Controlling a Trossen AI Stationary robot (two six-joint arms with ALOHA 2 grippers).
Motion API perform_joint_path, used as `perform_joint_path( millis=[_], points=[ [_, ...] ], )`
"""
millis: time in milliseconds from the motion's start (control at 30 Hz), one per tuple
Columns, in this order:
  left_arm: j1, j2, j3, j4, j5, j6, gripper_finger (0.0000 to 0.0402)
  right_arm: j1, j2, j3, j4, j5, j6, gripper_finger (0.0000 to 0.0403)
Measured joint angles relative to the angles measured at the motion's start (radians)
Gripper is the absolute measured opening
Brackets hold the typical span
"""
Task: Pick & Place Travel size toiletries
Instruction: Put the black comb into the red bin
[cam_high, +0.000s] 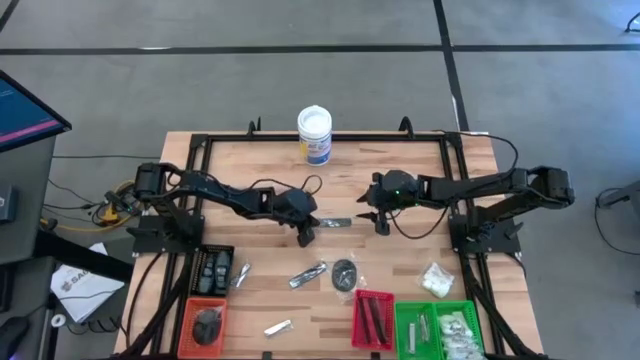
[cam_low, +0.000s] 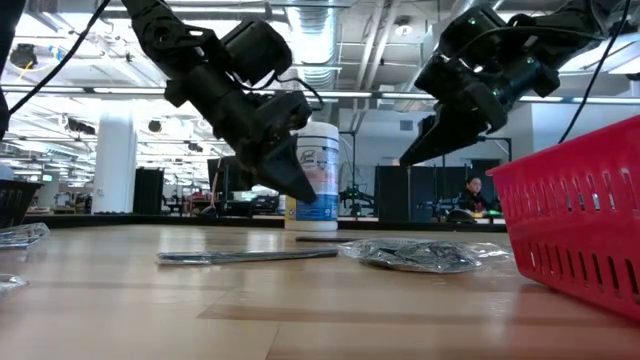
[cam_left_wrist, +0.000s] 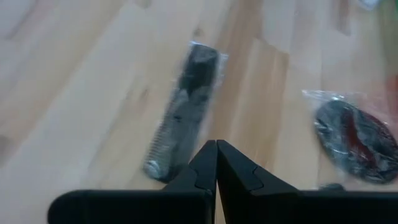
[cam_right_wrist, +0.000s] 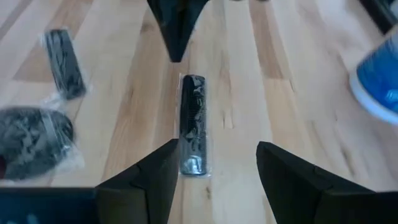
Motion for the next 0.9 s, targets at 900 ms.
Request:
perform_joint_path(
  millis=[900],
  points=[
    [-0.046,0.017,0.0,0.026,-0.027,0.11,0.0002,0.144,0.153,0.001,0.132,0.108,0.102,0.0212]
  ],
)
